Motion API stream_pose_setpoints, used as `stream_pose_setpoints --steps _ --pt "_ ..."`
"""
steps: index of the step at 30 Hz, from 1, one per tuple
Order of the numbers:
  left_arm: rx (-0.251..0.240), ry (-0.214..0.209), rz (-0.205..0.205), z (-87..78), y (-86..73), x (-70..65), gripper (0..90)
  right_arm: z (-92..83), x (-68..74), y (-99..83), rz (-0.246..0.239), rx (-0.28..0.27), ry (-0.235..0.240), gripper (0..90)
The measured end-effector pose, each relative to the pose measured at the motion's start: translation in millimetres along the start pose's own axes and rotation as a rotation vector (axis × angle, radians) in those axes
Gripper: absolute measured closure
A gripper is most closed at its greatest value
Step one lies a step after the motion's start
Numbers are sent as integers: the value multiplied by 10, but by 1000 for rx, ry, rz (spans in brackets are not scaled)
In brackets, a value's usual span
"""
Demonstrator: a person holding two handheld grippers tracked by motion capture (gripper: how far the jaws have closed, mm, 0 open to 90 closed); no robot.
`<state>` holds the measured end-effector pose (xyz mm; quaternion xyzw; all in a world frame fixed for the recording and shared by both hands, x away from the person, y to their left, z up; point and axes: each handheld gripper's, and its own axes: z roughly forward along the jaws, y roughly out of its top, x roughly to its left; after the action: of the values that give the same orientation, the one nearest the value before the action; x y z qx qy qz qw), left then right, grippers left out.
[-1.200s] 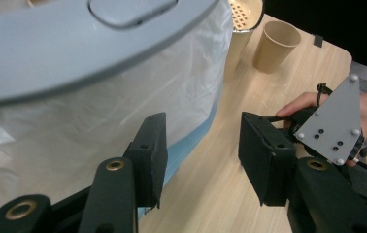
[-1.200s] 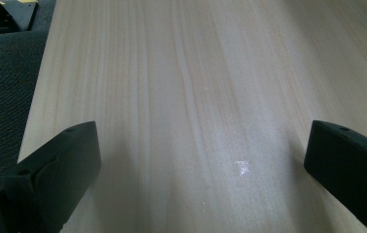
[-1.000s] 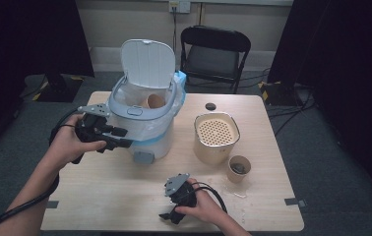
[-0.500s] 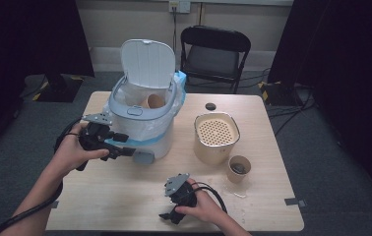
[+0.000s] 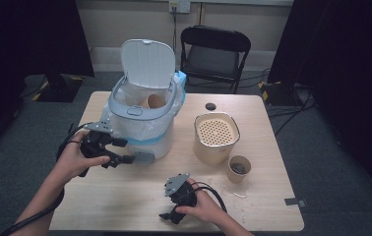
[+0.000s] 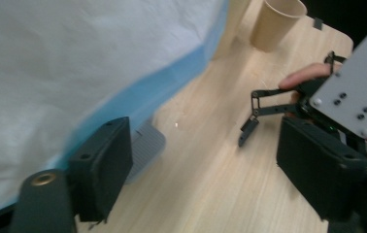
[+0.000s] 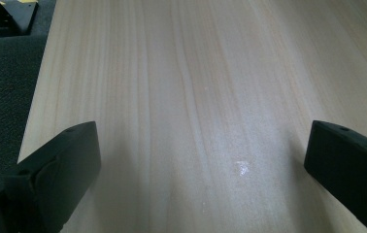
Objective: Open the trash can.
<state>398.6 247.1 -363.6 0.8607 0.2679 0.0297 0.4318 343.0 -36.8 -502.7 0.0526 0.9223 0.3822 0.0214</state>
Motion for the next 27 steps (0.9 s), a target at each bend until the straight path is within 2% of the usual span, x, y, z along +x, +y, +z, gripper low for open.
stream_pose_setpoints --steps 6,10,25,27 --pt "17 2 -2 43 -80 -13 193 0 -2 0 -2 -1 0 0" --pt "11 -6 -9 76 -136 -4 189 -1 0 0 1 1 1 0" --pt "16 -31 -25 319 -444 43 193 -1 3 0 4 3 0 0" --pt "29 -35 -28 370 -502 47 193 -2 3 0 4 3 0 0"
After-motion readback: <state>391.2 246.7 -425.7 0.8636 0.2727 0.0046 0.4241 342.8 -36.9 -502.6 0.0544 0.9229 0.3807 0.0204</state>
